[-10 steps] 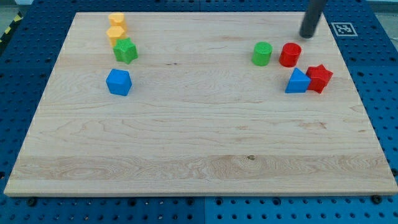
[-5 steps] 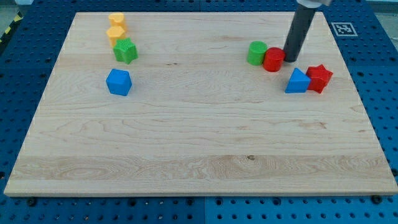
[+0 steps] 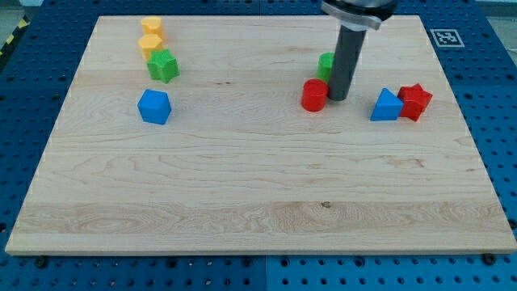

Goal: Place the red circle in between the green star and blue cube

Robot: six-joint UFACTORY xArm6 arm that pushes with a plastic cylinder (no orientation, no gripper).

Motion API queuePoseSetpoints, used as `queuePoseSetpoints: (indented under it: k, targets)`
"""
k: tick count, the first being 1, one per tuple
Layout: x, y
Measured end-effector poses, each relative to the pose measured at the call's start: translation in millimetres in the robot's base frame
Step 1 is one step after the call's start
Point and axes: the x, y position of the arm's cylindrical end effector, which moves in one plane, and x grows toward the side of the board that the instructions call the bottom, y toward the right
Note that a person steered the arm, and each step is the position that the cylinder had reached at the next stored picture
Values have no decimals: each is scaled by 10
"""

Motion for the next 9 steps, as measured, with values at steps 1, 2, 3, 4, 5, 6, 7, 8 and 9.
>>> queuePoseSetpoints:
  k: [1,2,3,4,5,6,7,8,9]
  targets:
    - [12,-155]
    - [25,-312]
    - [124,-437]
    - [222,-596]
    - [263,-805]
    - [380,-933]
    - [514,-934]
    - [510,-934]
    - [494,-926]
